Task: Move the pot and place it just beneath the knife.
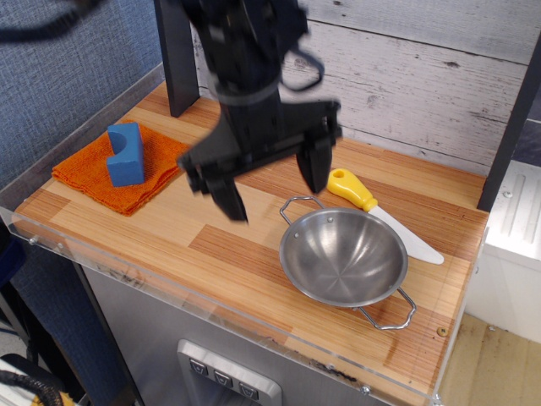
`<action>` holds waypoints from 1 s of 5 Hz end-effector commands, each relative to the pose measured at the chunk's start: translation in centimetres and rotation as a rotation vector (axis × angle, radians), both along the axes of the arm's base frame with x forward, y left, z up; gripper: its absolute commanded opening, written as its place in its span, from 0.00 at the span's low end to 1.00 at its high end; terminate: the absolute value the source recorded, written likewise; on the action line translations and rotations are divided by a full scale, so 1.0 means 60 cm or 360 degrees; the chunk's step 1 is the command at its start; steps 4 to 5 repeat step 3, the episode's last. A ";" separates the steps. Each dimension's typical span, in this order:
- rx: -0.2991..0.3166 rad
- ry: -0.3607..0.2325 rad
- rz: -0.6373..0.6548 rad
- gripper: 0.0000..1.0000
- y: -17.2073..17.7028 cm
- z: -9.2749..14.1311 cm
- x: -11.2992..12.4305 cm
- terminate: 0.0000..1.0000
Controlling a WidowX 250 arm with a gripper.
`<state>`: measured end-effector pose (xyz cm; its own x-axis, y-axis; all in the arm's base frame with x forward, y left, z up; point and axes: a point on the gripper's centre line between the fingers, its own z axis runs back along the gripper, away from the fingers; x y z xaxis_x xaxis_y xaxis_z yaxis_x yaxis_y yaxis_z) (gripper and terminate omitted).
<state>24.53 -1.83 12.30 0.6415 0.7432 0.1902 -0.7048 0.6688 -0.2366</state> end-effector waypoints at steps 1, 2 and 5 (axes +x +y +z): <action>-0.0012 -0.0081 0.0015 1.00 0.033 0.050 -0.018 0.00; -0.0012 -0.0081 0.0015 1.00 0.033 0.050 -0.018 0.00; -0.0012 -0.0081 0.0015 1.00 0.033 0.050 -0.018 1.00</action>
